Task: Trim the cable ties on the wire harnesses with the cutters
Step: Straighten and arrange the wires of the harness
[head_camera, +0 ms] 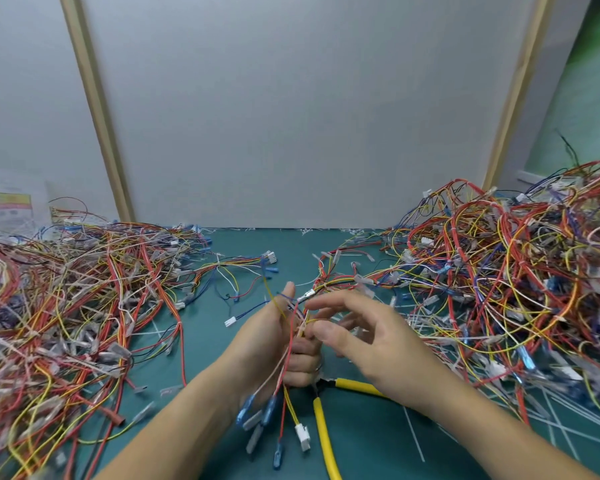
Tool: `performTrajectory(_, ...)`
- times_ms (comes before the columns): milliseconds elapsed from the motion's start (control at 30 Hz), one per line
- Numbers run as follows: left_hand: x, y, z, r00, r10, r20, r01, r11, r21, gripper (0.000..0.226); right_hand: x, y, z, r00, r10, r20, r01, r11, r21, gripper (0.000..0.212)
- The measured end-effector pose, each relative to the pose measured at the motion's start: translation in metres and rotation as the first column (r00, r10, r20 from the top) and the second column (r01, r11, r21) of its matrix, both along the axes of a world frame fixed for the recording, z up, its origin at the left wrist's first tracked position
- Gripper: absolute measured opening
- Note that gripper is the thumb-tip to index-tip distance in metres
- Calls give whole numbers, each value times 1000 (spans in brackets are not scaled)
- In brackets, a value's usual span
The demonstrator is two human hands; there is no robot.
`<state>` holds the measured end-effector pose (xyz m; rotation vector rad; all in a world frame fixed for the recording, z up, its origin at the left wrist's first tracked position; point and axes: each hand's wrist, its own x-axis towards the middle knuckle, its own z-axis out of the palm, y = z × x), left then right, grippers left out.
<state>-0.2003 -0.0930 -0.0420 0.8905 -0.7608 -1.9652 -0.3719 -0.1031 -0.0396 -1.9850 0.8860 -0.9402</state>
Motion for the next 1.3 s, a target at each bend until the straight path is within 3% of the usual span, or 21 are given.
performTrajectory(100, -4, 5, 3, 999, -29, -43, 25, 996, -88, 43, 0, -1, -1, 999, -34, -27, 31, 994, -109, 25)
performTrajectory(267, -5, 6, 5, 995, -66, -77, 57, 992, -117, 37, 6, -2, -2, 993, -57, 102, 75, 980, -185, 7)
performTrajectory(467, -3, 15, 11, 983, 82, -162, -122, 960, -254, 11, -3, -8, 1, 947, -118, 299, 128, 992, -14, 11)
performTrajectory(600, -8, 14, 6, 959, 281, 41, -238, 876, -420, 14, -2, -6, 6, 922, -136, 361, 126, 991, 53, 14)
performTrajectory(767, -2, 9, 3, 937, 344, 62, -260, 805, -533, 13, -7, -10, 12, 875, -226, 429, 73, 936, 344, 28)
performTrajectory(867, 3, 8, 4, 880, 464, 101, -332, 753, -568, 10, -13, -17, 13, 941, -229, 249, 115, 908, 402, 17)
performTrajectory(933, 9, 6, 5, 833, 541, 114, -395, 728, -560, 14, -20, -17, 17, 979, -167, -120, 189, 962, 199, 10)
performTrajectory(1000, 14, 4, 8, 800, 590, 109, -447, 707, -547, 13, -25, -5, 27, 829, -82, -554, 92, 996, -9, 18)
performTrajectory(1067, 18, 3, 9, 782, 616, 90, -476, 684, -552, 15, -21, 16, 32, 597, -48, -801, -5, 998, -63, 55)
performTrajectory(1133, 20, 2, 10, 775, 629, 62, -497, 668, -554, 16, -10, 39, 27, 418, -133, -899, -31, 987, -161, 86)
performTrajectory(1200, 22, 1, 10, 775, 632, 23, -521, 659, -542, 18, 3, 57, 21, 295, -162, -941, -43, 982, -183, 98)
performTrajectory(1300, 23, 3, 12, 786, 618, -24, -534, 659, -530, 19, 5, 64, 22, 284, -143, -948, 14, 989, -145, 87)
